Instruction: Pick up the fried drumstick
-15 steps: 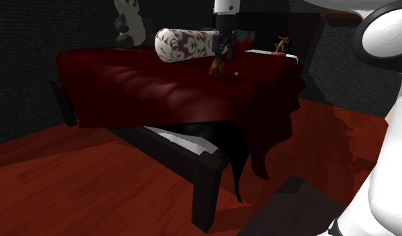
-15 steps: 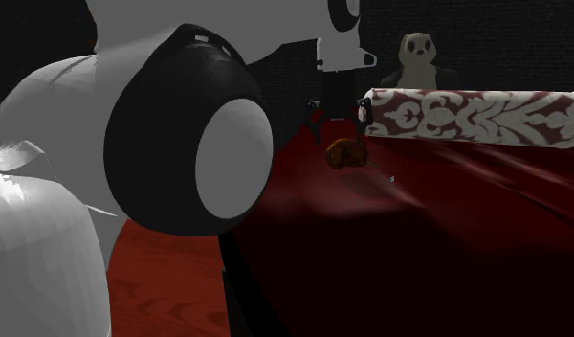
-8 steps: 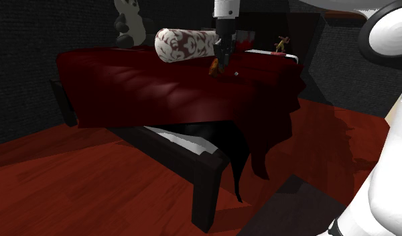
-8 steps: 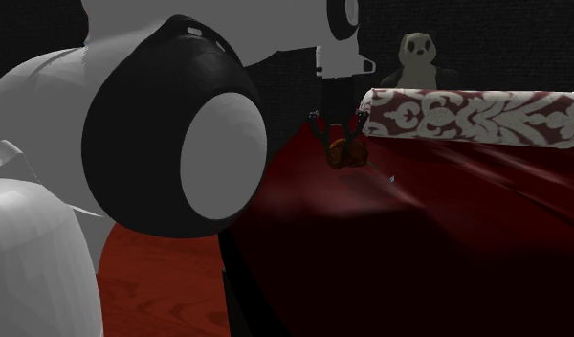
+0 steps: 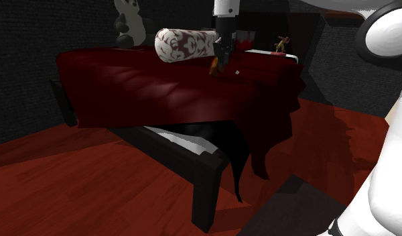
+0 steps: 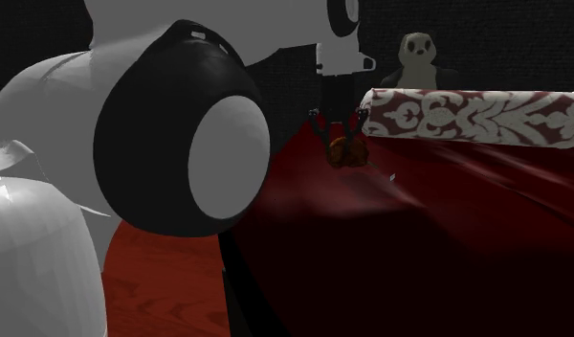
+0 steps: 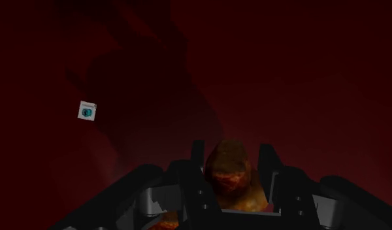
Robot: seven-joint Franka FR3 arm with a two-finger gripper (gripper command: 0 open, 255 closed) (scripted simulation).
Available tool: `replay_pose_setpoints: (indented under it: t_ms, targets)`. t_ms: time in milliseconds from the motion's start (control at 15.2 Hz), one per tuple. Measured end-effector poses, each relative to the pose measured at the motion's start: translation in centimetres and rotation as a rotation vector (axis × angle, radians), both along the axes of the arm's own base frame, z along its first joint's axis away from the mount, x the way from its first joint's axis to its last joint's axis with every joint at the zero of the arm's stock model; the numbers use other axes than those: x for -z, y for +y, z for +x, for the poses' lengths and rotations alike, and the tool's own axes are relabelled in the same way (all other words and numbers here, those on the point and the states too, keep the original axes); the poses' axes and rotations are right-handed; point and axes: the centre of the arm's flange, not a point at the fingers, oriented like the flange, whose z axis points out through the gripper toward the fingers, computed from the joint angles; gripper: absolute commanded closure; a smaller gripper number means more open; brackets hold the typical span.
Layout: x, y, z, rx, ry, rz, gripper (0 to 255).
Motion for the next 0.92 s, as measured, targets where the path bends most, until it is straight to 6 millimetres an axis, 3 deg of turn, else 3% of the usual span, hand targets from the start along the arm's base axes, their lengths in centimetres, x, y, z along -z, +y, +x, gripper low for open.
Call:
replay_pose_setpoints:
  t_ms: [924]
  targets:
    - [-7.0, -0.1, 0.0, 0.000, 0.000, 0.000, 255]
